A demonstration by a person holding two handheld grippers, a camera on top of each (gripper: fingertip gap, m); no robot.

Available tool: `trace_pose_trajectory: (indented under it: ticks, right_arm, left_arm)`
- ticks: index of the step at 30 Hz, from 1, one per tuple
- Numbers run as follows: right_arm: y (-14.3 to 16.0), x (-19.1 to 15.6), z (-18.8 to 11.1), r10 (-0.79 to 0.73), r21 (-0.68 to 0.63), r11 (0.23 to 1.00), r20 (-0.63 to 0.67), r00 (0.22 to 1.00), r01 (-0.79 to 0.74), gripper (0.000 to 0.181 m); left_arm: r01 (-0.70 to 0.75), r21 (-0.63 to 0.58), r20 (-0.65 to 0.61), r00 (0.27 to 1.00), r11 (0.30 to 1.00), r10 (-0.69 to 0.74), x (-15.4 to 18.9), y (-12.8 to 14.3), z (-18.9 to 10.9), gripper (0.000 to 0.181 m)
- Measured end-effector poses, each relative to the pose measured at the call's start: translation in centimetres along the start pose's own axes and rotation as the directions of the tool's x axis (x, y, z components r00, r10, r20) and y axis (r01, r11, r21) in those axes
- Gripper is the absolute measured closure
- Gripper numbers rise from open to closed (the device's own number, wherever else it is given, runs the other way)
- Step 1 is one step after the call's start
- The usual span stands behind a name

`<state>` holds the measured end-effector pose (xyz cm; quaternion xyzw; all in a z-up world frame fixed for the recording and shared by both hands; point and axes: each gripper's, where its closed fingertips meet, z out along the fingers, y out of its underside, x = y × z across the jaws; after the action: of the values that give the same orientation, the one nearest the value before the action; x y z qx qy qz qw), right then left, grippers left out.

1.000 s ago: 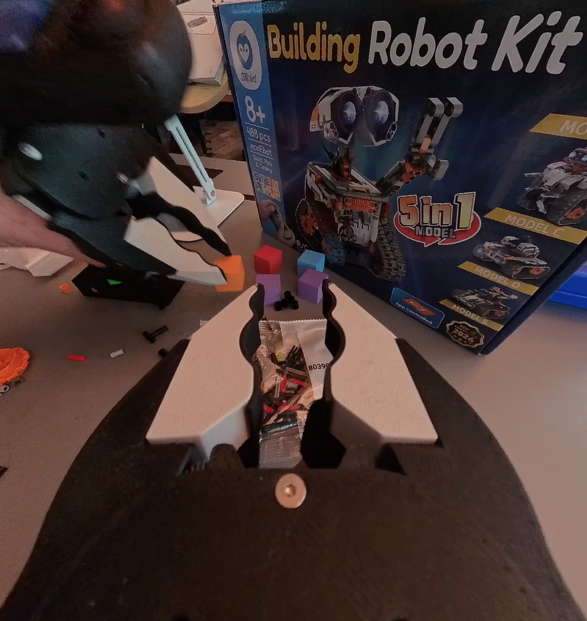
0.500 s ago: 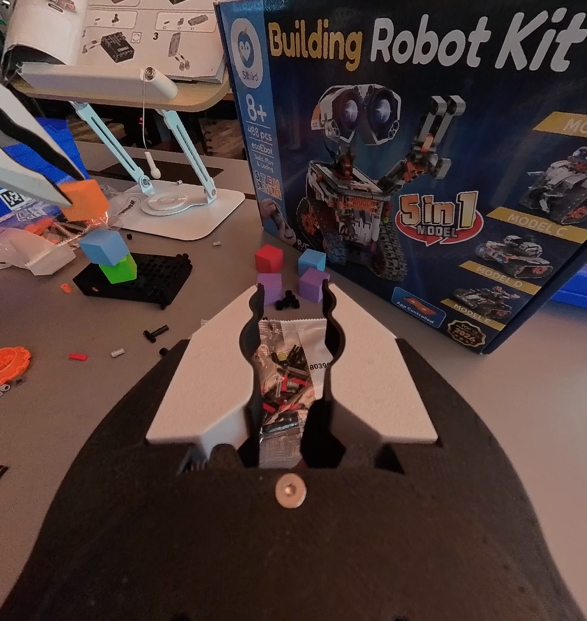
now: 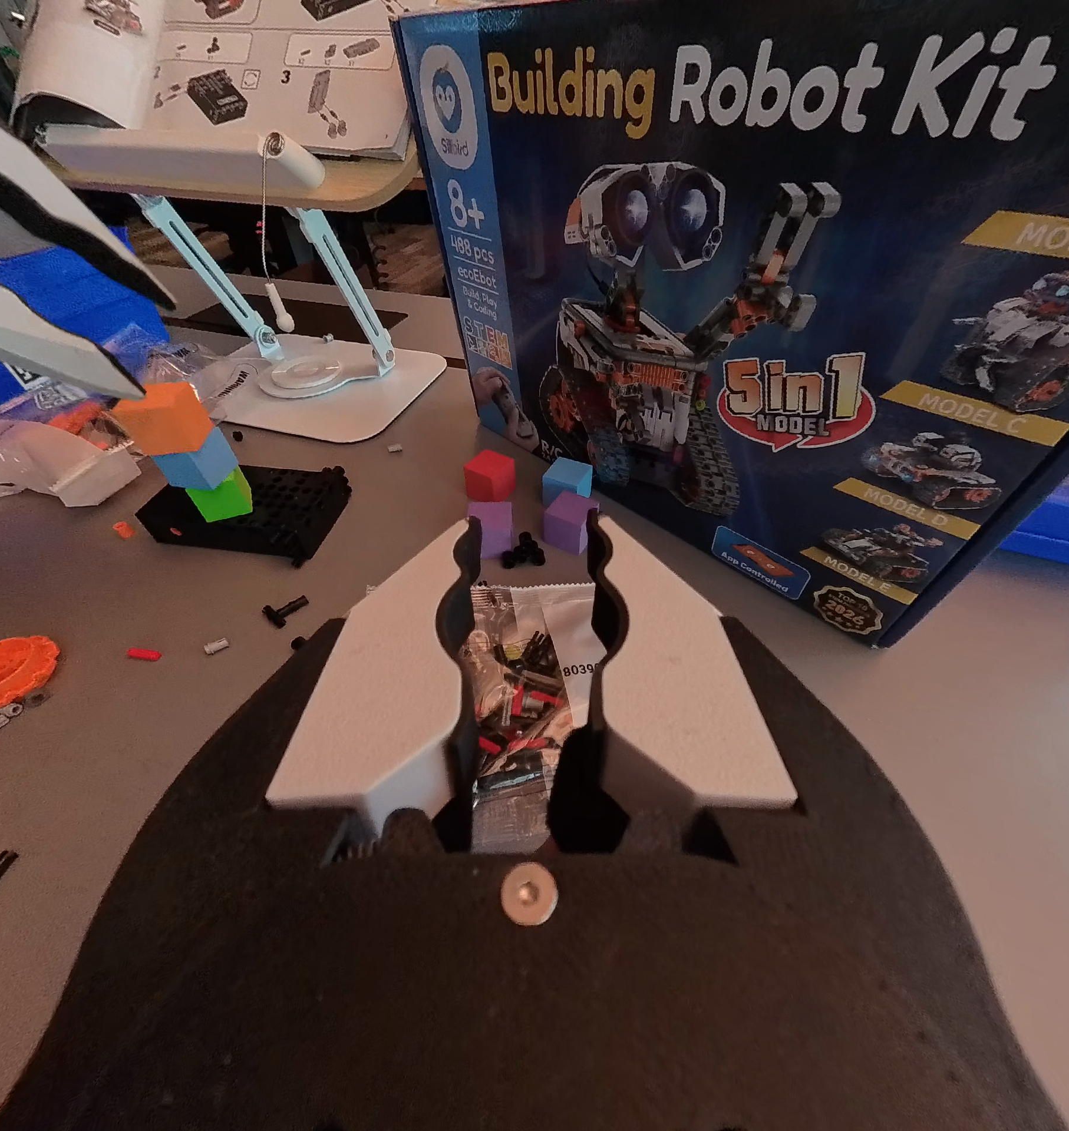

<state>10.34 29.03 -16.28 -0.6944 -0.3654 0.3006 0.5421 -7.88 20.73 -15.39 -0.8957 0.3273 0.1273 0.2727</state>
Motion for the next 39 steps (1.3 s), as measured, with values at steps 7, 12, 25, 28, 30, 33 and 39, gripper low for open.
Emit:
trace_pose_trajectory:
  ticks: [7,12,25,28,30,33,39]
  right_arm:
    - [0.0,0.2,-0.1,0.008,0.004,1.000,-0.004,1.000,-0.008,0.147]
    - [-0.1,0.2,-0.1,0.020,0.010,1.000,-0.001,1.000,-0.020,0.147]
    - [-0.6,0.1,-0.4,0.030,0.034,0.999,0.014,0.999,-0.030,0.148]
    - [-0.6,0.0,-0.4,0.029,0.035,0.999,0.016,0.999,-0.030,0.148]
    - [-0.6,0.0,-0.4,0.027,0.036,0.999,0.017,0.999,-0.028,0.148]
    - [-0.7,0.0,-0.4,0.026,0.040,0.999,0.014,1.000,-0.027,0.148]
    - [-0.7,0.1,-0.5,0.028,0.041,0.999,0.011,1.000,-0.028,0.148]
  left_arm:
    - [-0.029,0.097,-0.004,1.000,0.995,0.030,4.9,-8.3,4.7,0.134]
    - [-0.054,-0.021,0.056,0.997,0.998,0.055,5.1,-8.5,11.7,0.132]
    - [-0.087,-0.053,0.084,0.992,0.995,0.092,4.7,-9.3,12.6,0.154]
    - [-0.116,0.015,0.071,0.991,0.993,0.115,4.5,-9.9,8.5,0.154]
    - [-0.126,0.039,0.085,0.989,0.991,0.123,3.3,-9.4,5.5,0.154]
    - [-0.121,0.038,0.111,0.987,0.992,0.116,1.0,-7.4,1.4,0.154]
    - [-0.074,-0.006,0.079,0.994,0.997,0.074,-1.1,-2.2,-2.2,0.155]
